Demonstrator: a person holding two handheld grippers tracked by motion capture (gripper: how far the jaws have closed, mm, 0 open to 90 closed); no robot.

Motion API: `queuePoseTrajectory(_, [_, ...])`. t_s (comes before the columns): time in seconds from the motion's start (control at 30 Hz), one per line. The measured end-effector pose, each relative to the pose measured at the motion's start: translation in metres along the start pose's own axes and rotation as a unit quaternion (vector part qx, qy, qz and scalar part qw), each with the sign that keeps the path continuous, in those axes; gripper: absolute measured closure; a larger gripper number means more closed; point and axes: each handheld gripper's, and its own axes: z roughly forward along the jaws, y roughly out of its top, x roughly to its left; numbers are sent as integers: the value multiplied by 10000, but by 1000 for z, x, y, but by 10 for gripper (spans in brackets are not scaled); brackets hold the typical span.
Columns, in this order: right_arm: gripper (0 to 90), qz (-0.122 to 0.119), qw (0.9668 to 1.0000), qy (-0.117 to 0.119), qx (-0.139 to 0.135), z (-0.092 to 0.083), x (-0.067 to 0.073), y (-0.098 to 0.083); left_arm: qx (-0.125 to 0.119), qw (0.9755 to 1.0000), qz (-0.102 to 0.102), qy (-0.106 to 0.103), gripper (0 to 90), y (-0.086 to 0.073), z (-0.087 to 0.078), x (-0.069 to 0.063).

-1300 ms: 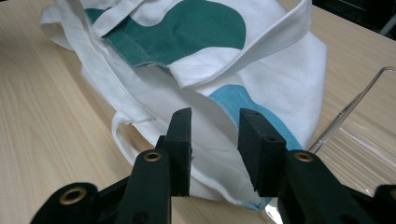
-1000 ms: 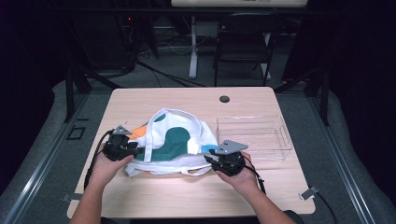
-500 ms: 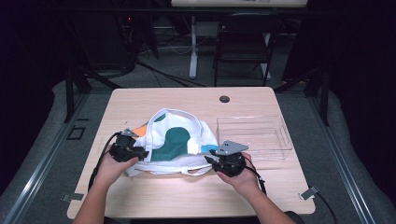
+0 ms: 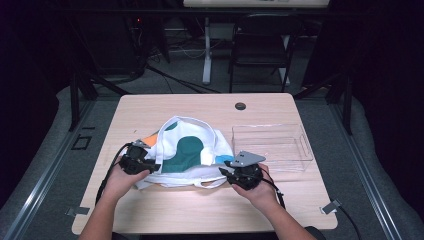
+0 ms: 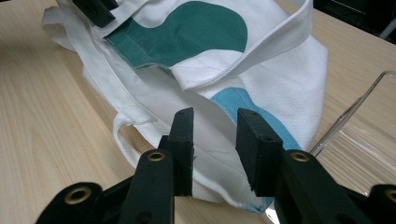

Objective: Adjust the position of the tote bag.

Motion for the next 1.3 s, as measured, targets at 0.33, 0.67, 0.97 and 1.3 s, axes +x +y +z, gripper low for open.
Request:
queuePoseTrajectory(0.33, [695, -14, 10000, -6, -15, 0, 0, 0, 99, 9999, 28, -53, 675, 0, 3, 0])
queuePoseTrajectory(0.67, [713, -36, 10000, -15, -6, 1, 2, 0, 119, 9999, 26, -26, 714, 0, 4, 0])
queuePoseTrajectory(0.97, [713, -73, 10000, -28, 16, 1, 2, 0, 82, 9999, 64, 43, 743, 0, 4, 1])
queuePoseTrajectory(1.3, [709, -82, 10000, -7, 37, 2, 1, -1, 99, 9998, 134, -101, 821, 1, 2, -1])
